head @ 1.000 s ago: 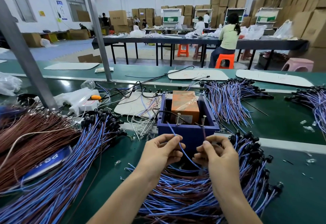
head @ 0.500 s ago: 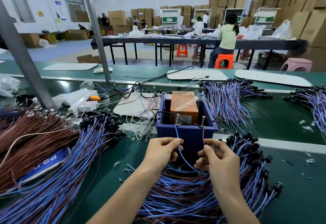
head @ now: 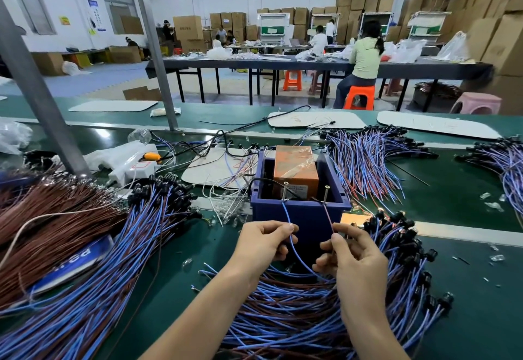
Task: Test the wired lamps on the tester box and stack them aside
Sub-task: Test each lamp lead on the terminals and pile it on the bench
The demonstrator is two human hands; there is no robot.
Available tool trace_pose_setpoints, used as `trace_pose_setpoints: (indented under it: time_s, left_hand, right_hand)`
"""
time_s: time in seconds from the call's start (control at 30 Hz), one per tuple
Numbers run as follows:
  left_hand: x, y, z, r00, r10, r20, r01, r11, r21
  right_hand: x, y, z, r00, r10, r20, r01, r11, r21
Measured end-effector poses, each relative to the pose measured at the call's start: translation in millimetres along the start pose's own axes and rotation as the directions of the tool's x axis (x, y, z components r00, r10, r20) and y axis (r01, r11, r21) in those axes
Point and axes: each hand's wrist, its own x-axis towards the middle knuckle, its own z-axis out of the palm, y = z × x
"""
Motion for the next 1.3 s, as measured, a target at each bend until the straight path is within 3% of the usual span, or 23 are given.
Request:
trace_pose_setpoints:
  time_s: [0.43,0.53,0.63,0.7,0.77,0.8,0.87,0.93,1.2,1.3]
  left_hand:
    - [-3.1,0.5,-1.3,1.000,0.005,0.015,-0.005,1.000,-0.030]
    - [-12.5,-6.4,-11.5,0.998,0.067,0.002,-0.067,0.998,-0.012]
    - [-24.0,-22.2,-41.0,0.978,0.199,-0.053,-0.187,0.965,0.187]
    - [-29.2,-30.8,-71.6,0.922,0.360,-0.142,-0.254,0.840,0.480]
    - [-26.4,-37.3,-106.5,0.802,0.573,-0.170,-0.225,0.552,0.803]
    - [-23.5,-40.2,-123.5,0.787,0.597,-0.156,-0.141,0.420,0.897]
    - [-17.7,-46.3,-147.6,0.843,0.509,-0.175,0.091,0.186,0.978]
    - [-12.5,-52.4,-160.3,0.872,0.453,-0.187,0.171,0.076,0.982]
    - [10.3,-46.8,-163.3,0.808,0.536,-0.244,0.185,0.162,0.969]
    - [16.8,-41.2,-163.5,0.786,0.549,-0.283,0.173,0.244,0.954]
  right_hand:
    - [-0.5,-0.6,-1.2,1.000,-0.005,0.009,0.005,0.999,-0.037]
    - [-2.0,-1.7,-4.7,0.967,-0.027,0.253,0.112,0.938,-0.329]
    - [-6.1,-6.2,-7.5,0.832,0.160,0.531,0.208,0.797,-0.567]
    - [-7.9,-5.4,-8.8,0.762,0.242,0.600,0.280,0.713,-0.643]
    - [-8.2,-2.8,-8.6,0.732,0.260,0.630,0.355,0.643,-0.678]
    - [-8.6,-1.6,-6.9,0.719,0.262,0.644,0.384,0.622,-0.682]
    - [-10.6,-0.4,-1.9,0.688,0.277,0.671,0.415,0.607,-0.677]
    - [-13.3,1.4,2.9,0.672,0.276,0.687,0.423,0.618,-0.663]
    - [-13.9,2.9,-0.1,0.675,0.240,0.698,0.387,0.690,-0.612]
    - [-12.7,0.4,-4.4,0.686,0.239,0.687,0.362,0.707,-0.608]
